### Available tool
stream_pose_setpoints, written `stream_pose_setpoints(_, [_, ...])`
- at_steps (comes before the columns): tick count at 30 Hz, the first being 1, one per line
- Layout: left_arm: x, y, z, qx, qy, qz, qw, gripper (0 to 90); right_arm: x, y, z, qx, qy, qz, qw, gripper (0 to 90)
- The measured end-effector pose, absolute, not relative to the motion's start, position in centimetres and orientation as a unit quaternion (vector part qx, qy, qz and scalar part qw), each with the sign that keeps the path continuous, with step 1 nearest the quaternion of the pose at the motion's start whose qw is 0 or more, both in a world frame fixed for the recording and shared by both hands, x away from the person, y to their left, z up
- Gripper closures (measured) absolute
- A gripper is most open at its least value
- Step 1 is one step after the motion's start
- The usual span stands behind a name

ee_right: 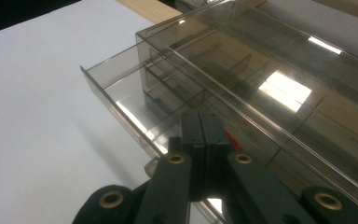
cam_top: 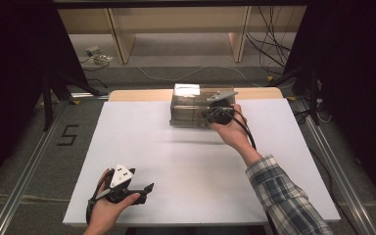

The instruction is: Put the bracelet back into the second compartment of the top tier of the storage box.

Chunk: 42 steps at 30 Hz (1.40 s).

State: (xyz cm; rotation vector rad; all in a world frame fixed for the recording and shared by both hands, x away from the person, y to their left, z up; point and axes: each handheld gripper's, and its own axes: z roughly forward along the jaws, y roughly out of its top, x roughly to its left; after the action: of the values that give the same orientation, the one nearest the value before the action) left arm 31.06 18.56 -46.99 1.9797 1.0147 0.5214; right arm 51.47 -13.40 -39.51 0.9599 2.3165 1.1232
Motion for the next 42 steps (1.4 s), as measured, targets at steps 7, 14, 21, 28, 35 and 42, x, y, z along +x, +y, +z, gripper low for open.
stream_pose_setpoints(7, [31.1, 18.6, -47.0, 0.789, 0.404, 0.207, 0.415, 16.3, 51.7, -13.2, -39.6, 0.344, 0.828, 0.397, 0.195, 90.0])
stream_pose_setpoints(14, [31.1, 18.6, -47.0, 0.789, 0.403, 0.206, 0.415, 16.3, 51.9, -13.0, -40.0, 0.345, 0.831, 0.392, 0.189, 90.0])
stream_pose_setpoints(21, [31.0, 18.6, -47.0, 0.789, 0.403, 0.206, 0.416, 16.3, 52.1, -12.8, -40.4, 0.349, 0.833, 0.387, 0.185, 90.0])
stream_pose_setpoints(28, [31.0, 18.5, -46.9, 0.789, 0.401, 0.206, 0.416, 16.3, 52.3, -13.1, -40.6, 0.353, 0.835, 0.381, 0.184, 90.0])
stream_pose_setpoints(35, [31.0, 18.5, -47.0, 0.789, 0.401, 0.207, 0.416, 16.4, 52.1, -13.2, -40.6, 0.354, 0.835, 0.383, 0.178, 80.9])
stream_pose_setpoints(42, [31.1, 18.6, -47.0, 0.788, 0.403, 0.208, 0.416, 16.5, 51.9, -13.6, -40.3, 0.361, 0.828, 0.390, 0.176, 75.5])
